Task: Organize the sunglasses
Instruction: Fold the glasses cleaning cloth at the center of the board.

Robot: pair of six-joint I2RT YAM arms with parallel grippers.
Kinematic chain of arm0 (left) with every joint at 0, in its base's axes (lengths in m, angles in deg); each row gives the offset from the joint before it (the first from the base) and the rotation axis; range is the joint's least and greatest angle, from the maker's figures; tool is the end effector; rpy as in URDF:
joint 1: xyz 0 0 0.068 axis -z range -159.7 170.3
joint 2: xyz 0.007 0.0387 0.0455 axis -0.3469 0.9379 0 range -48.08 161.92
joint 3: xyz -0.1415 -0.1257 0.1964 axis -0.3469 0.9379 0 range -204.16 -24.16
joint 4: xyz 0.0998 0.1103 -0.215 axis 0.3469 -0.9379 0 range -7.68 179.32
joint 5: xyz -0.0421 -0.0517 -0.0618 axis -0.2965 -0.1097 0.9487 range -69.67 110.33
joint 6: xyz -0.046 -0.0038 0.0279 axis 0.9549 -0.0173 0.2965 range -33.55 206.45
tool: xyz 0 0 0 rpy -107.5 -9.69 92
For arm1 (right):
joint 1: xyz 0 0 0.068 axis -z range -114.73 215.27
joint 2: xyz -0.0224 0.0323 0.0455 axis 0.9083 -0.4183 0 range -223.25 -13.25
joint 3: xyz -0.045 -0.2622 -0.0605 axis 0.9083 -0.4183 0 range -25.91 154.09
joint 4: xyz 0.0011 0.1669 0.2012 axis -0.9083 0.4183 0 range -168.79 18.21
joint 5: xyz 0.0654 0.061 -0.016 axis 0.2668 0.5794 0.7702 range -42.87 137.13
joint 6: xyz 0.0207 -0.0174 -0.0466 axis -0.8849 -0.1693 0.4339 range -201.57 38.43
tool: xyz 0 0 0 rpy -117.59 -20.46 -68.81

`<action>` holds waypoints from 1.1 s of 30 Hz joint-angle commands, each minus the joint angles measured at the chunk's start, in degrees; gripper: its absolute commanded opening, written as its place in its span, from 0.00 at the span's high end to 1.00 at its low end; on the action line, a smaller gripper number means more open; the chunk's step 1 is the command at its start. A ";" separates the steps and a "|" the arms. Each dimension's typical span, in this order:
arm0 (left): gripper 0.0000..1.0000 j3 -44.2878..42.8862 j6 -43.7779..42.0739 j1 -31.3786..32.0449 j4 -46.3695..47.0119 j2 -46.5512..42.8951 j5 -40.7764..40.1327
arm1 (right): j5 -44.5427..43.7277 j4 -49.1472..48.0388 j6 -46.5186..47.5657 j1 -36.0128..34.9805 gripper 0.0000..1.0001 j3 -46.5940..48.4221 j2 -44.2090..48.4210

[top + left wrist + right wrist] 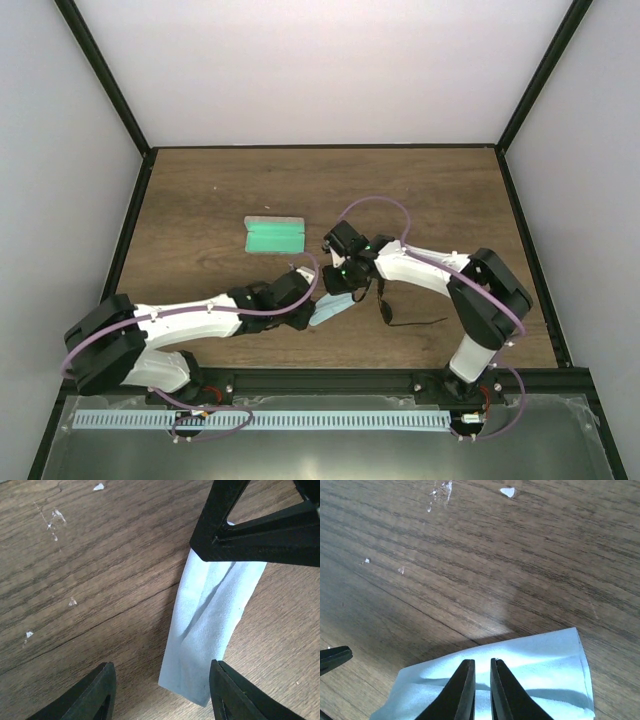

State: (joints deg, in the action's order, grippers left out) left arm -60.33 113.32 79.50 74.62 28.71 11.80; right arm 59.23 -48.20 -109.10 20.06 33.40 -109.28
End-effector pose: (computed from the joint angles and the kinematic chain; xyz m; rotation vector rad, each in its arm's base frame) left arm 0.1309 -0.2093 0.1667 0.6585 2.4860 -0.4076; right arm 0.2215 0.2337 0.1773 -0.5047 2.8446 0.5900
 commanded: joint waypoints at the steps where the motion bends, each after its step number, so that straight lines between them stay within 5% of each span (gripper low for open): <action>1: 0.47 -0.02 -0.24 0.14 1.07 1.39 0.14 | 1.95 -1.77 -0.60 -0.23 0.90 0.64 -2.20; 33: 0.45 -2.93 -1.70 0.17 0.53 4.49 0.87 | -0.62 -0.98 2.38 3.46 0.90 8.37 -13.30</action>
State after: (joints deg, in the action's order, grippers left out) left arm -62.36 112.82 79.50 74.23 32.67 11.60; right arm 61.24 -50.74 -107.95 22.77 40.11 -120.73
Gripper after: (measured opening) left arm 0.542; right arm 0.103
